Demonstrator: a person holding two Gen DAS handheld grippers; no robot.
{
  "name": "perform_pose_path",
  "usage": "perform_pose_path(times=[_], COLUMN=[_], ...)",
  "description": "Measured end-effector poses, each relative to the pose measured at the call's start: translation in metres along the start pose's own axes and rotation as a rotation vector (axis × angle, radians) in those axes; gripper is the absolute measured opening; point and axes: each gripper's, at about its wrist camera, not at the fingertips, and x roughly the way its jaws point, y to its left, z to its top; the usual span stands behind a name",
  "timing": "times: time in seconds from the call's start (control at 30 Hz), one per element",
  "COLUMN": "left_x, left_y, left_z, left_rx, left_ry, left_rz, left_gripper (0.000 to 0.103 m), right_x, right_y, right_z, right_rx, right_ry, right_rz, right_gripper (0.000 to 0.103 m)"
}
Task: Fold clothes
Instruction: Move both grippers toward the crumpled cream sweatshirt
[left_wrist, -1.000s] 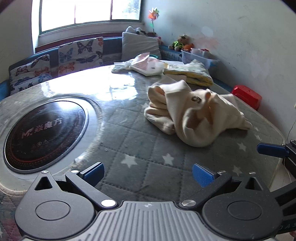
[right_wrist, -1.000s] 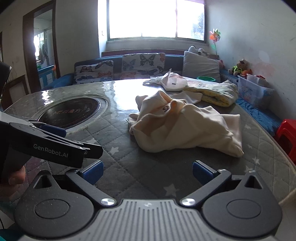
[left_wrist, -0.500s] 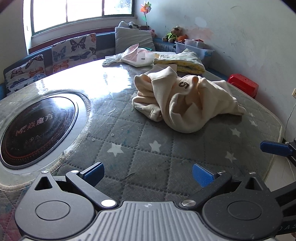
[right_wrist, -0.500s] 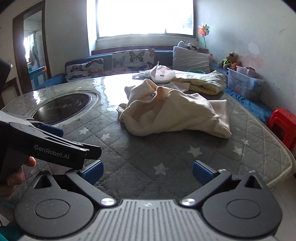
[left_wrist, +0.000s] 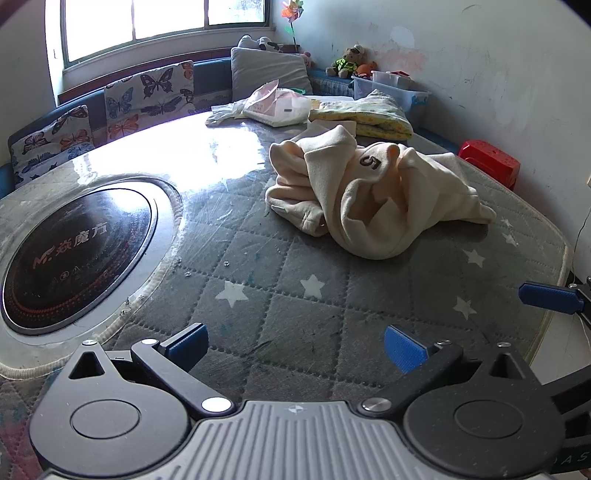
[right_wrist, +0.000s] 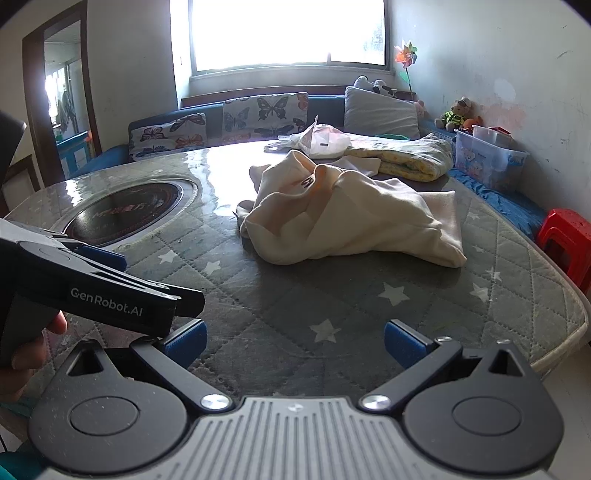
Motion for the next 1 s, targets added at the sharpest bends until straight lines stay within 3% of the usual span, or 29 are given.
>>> perform_pose_path(times=[1.0], left_x=[0.029], left_y=[0.002], left_z=[0.017], left_rx=[0.002], left_ry=[0.055], left_rz=[0.024], left_gripper=[0.103], right_x=[0.031], right_y=[-0.011], right_z=[0.011], right_rx=[0.019], right_ry=[0.04], right_rz=[-0.005], right_gripper=[0.103])
